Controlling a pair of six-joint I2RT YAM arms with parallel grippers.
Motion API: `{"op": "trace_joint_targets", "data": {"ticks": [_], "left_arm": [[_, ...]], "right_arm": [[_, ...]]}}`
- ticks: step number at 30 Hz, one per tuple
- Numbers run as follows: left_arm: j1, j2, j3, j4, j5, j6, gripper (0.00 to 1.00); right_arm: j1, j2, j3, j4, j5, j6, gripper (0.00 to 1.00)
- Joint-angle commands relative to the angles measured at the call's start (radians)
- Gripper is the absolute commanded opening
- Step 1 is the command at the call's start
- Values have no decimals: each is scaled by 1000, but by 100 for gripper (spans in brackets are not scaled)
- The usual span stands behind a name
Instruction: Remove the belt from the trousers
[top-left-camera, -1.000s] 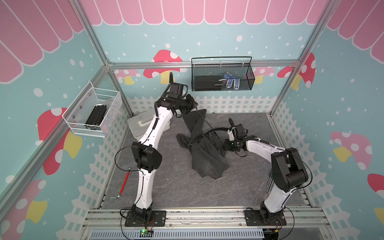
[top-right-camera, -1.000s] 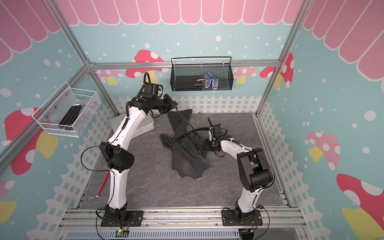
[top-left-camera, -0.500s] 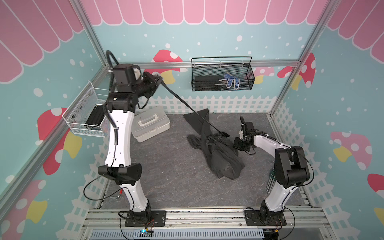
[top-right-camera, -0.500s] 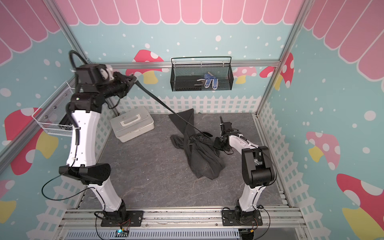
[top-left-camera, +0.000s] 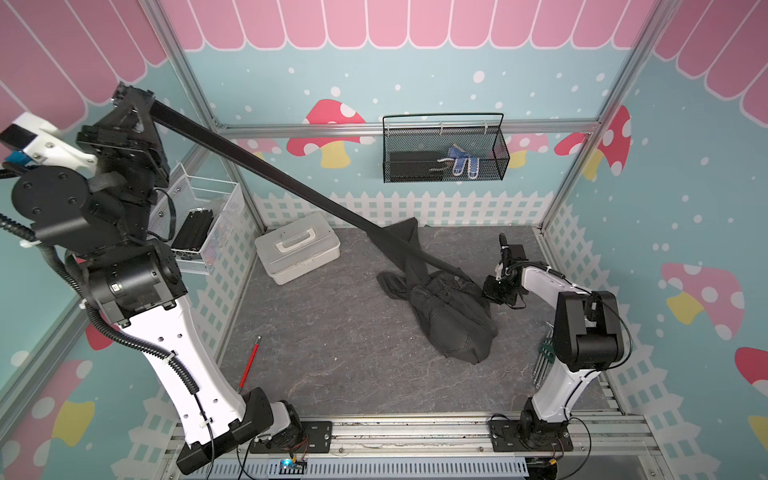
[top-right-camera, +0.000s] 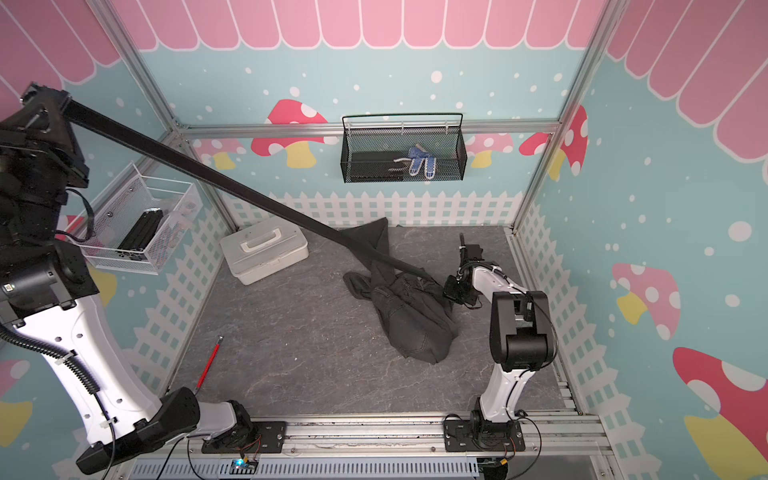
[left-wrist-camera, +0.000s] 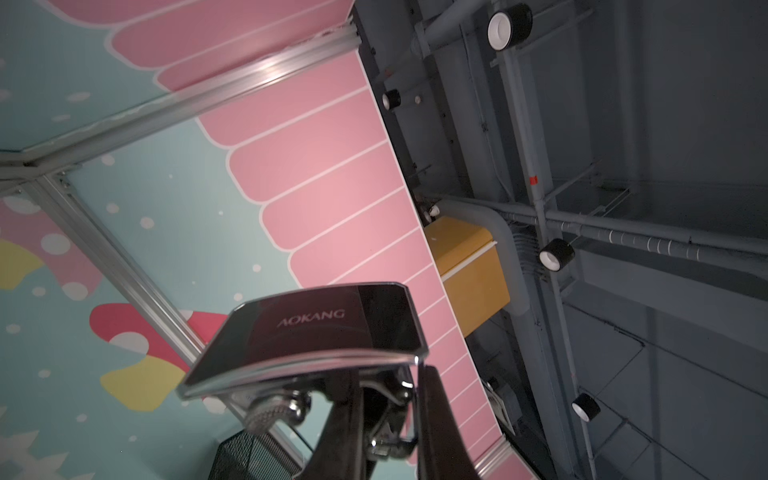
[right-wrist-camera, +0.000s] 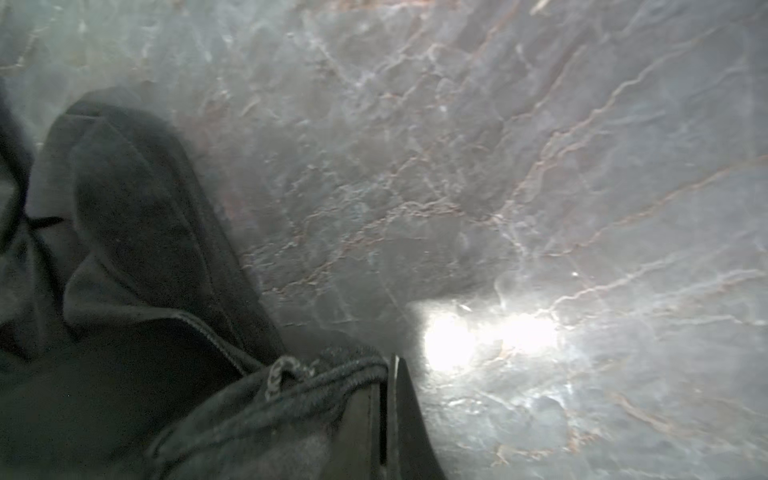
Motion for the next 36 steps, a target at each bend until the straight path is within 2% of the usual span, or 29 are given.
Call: {"op": "trace_joint_targets", "data": {"ticks": [1,2,4,8,10,13,16,20,23,25,26,27,29,31,36], "left_arm": [[50,9,-42,324,-136,-213,0],[67,-5,-99,401,-177,-271,0],[73,-3,-123,394,-211,-317,0],[0,61,-105,375,-117,-288,0],[-80,92,-87,293,-44,-195,0],[-252,145,-83,129,84,7,0],[-455,173,-145,-70,119,220,0],[-665,215,-282,-366,23,512,0],[-788,266,-425,-472,-82,657,0],[-866,288,-518,-524,-214,762,0],[-913,289,-584,-537,-342,813,0],[-943,293,-644,-537,-417,854,0],[-975,314,-732,-536,-509,889,0],[-984,341,-786,-534,-539,909,0],[-1033,475,-833,-534,-695,991,0]], "right_arm": [[-28,56,7,-79,157,-5,0],[-30,61,16,-81,159,-8,0],[-33,62,32,-81,146,-15,0],[-33,92,59,-79,133,-21,0],[-32,89,62,-70,111,-24,0],[-32,78,63,-61,68,-25,0],[-29,39,57,-54,56,-31,0],[-27,20,59,-57,29,-35,0],[-21,13,58,-53,13,-33,0],[-16,8,57,-51,10,-33,0],[-14,5,55,-49,9,-33,0],[-13,0,48,-47,6,-32,0],[-13,-9,33,-39,-1,-31,0],[-13,-16,21,-35,-4,-33,0],[-13,-14,10,-16,-25,-21,0]]}}
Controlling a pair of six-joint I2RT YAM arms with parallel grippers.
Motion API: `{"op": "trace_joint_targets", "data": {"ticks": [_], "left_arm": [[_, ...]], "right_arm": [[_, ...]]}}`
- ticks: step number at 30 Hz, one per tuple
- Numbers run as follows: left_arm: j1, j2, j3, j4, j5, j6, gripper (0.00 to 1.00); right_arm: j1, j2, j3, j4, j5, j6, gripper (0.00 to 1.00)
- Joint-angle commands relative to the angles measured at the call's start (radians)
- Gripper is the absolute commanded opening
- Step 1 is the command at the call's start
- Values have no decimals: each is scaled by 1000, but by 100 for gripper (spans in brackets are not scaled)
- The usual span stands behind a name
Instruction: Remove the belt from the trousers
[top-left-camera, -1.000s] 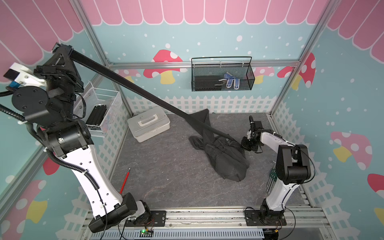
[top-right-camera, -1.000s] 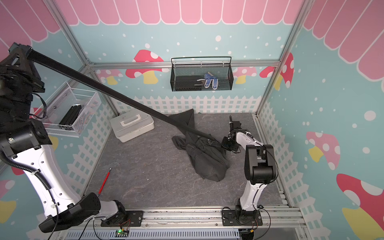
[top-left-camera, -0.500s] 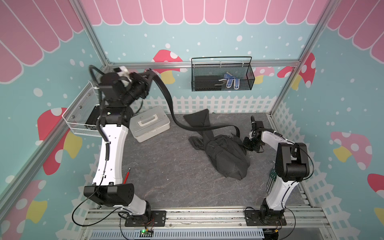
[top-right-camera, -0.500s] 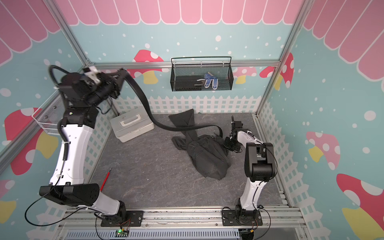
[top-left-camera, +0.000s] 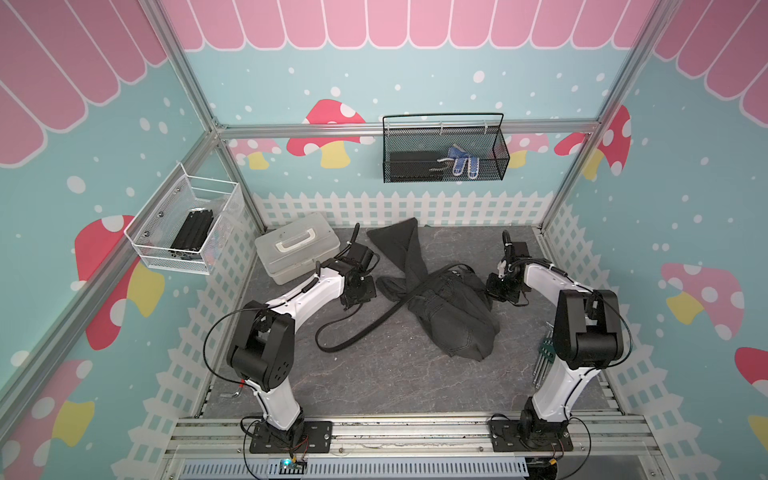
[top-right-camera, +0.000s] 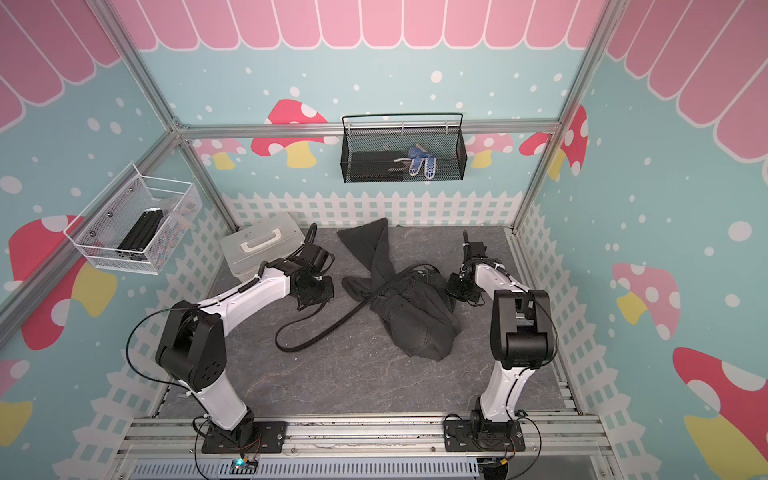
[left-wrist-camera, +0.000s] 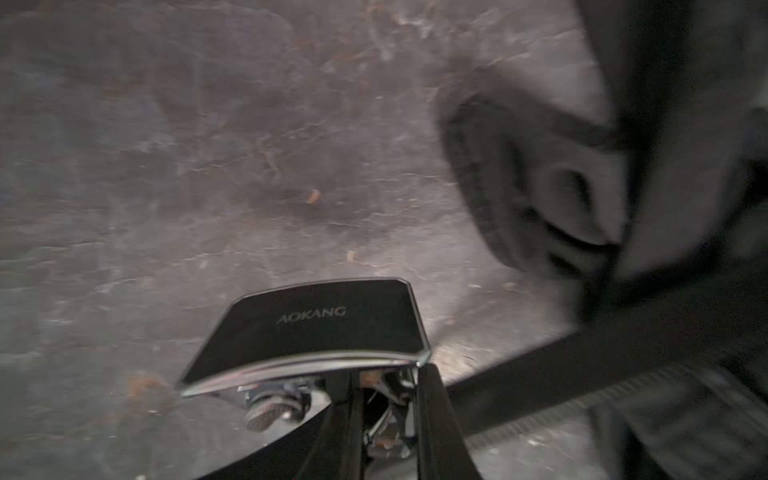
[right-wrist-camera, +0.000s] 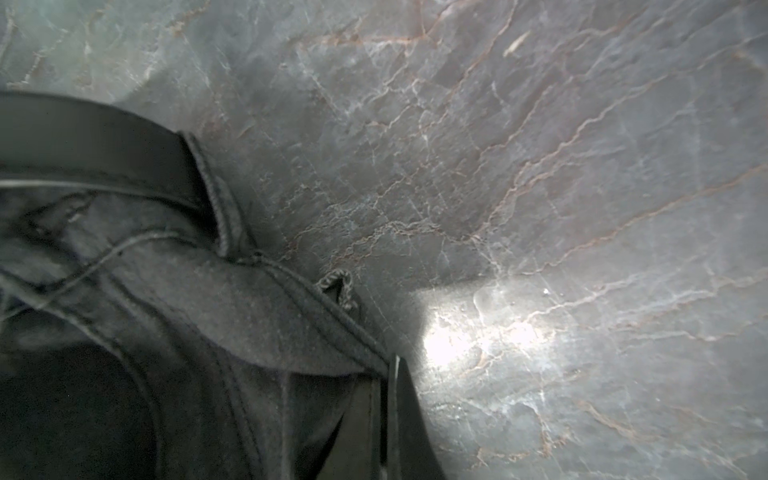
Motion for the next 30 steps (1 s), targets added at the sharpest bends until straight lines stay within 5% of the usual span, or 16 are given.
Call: {"op": "trace_joint_targets", "data": {"ticks": [1,4,14,21,30], "left_arm": [[-36,80,5,-9,-203,113,0],[-42,130,13,28,-205,113,0],[-50,98,183,17,-145,342,57],[-126,23,338,23,105,441,59],[-274,270,567,30,173,454,57]], "right_arm": [[6,-19,-19,-3,-18,9,0],[8,-17,-12,-10,-20,0,0],[8,-17,-30,-2,-35,-14,0],[10,-19,-60,24,-52,1,0],[12,-40,-64,18,-48,4,0]]}}
